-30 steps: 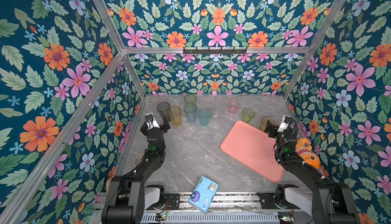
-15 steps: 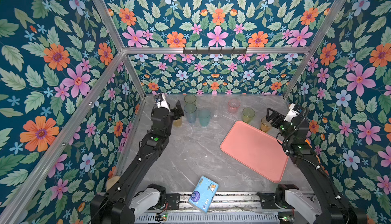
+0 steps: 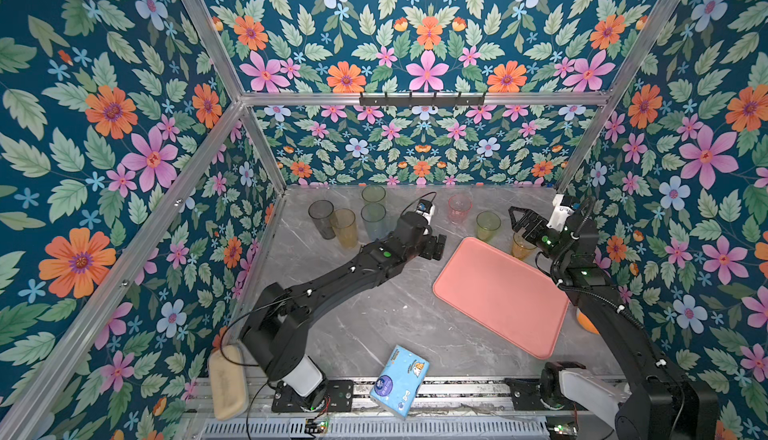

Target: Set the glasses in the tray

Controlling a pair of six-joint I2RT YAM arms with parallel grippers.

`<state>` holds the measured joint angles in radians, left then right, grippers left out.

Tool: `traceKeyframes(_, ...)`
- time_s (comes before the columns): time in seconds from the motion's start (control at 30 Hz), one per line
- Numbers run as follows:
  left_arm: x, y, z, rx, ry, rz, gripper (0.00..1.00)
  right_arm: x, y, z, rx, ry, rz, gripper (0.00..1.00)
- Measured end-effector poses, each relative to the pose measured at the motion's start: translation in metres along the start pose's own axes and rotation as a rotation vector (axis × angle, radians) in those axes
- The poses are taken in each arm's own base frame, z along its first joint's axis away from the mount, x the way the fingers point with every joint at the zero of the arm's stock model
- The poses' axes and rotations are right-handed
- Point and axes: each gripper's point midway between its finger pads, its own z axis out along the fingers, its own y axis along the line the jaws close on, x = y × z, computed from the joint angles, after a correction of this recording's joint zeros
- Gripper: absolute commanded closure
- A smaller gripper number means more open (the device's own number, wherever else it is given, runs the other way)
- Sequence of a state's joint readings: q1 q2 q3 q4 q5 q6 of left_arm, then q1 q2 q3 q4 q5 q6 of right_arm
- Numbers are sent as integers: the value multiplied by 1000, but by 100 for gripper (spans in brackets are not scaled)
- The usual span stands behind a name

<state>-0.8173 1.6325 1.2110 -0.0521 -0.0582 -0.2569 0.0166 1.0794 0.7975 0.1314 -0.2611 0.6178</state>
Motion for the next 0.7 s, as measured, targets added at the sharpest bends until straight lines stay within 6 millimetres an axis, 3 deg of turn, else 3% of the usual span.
traceKeyframes(0.17, 36, -11, 49, 6, 146, 20, 13, 5, -1, 4, -2, 27, 12, 1)
traceKeyframes(0.3, 63, -20, 72, 11, 229, 38, 19, 6, 0, 4, -7, 33, 12, 1)
traceKeyframes(0.5, 93, -21, 99, -5, 322, 55, 24, 8, 0, 5, -6, 37, 16, 2)
traceKeyframes(0.7, 110, -21, 115, -28, 367, 70, 38, 13, -6, 10, 9, 56, 30, 3)
